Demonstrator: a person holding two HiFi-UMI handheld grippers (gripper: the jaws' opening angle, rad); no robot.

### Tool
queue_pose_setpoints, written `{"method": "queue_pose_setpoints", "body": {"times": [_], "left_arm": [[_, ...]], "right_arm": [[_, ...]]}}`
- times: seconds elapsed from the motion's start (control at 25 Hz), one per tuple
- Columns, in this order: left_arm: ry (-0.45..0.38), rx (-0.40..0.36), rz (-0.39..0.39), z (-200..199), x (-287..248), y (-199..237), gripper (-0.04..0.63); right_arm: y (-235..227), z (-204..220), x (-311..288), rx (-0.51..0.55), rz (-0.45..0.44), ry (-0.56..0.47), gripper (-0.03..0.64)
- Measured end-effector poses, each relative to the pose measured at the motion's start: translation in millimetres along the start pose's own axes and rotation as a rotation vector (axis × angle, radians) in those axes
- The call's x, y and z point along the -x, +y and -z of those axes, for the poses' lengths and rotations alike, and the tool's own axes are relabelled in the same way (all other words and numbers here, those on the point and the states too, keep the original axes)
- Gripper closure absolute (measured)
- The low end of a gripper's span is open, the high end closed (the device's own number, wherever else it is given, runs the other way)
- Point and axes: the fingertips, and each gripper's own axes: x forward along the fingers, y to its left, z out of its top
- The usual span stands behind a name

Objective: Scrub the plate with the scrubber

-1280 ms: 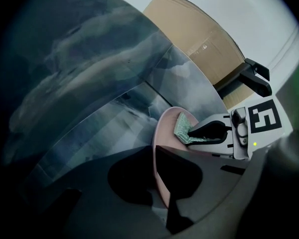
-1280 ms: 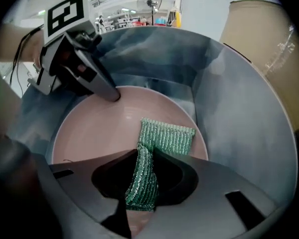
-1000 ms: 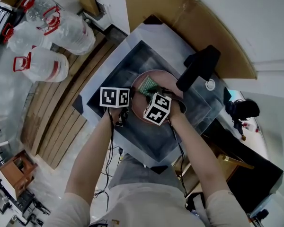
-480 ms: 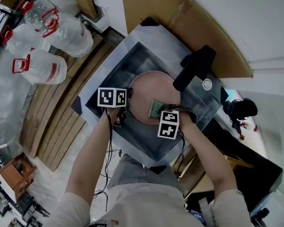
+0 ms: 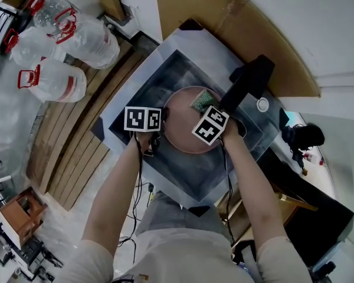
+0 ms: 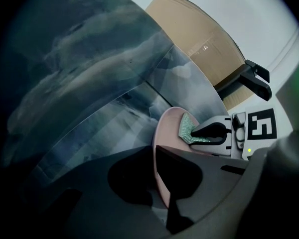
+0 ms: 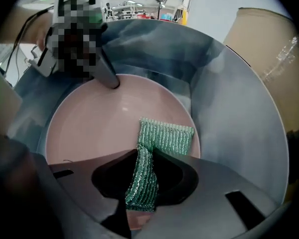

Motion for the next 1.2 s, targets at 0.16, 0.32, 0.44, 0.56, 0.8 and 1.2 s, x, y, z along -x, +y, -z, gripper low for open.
{"method": "queue_pose_setpoints", "body": {"times": [0.16, 0.32, 0.44, 0.56, 0.8, 1.2], "left_arm": [[-0.010, 0.004, -0.005, -1, 1, 2, 0.561], [-0.033, 0.025, -0.006, -5, 2, 6, 0.560], [-0.036, 0.027, -0.010, -5, 2, 7, 0.560], [-0.037, 0.026, -0.010, -5, 2, 7, 0.560], [-0.045, 0.059, 0.012, -6, 2, 7, 0.557], [-0.051, 0.052, -0.006, -5, 3, 7, 0.557]], "right_arm": [[2, -39, -3, -0.038, 0.005, -0.117, 0.489], [21, -56, -5, 0.040, -0.017, -0.162, 0.489], [47, -63, -2, 0.107, -0.067, -0.181, 0.489], [73, -61, -1, 0.187, -0.095, -0.171, 0.488], [137, -34, 14, 0.404, -0.267, -0.149, 0.488], [98, 49, 22, 0.340, -0.297, 0.065, 0.492]]}}
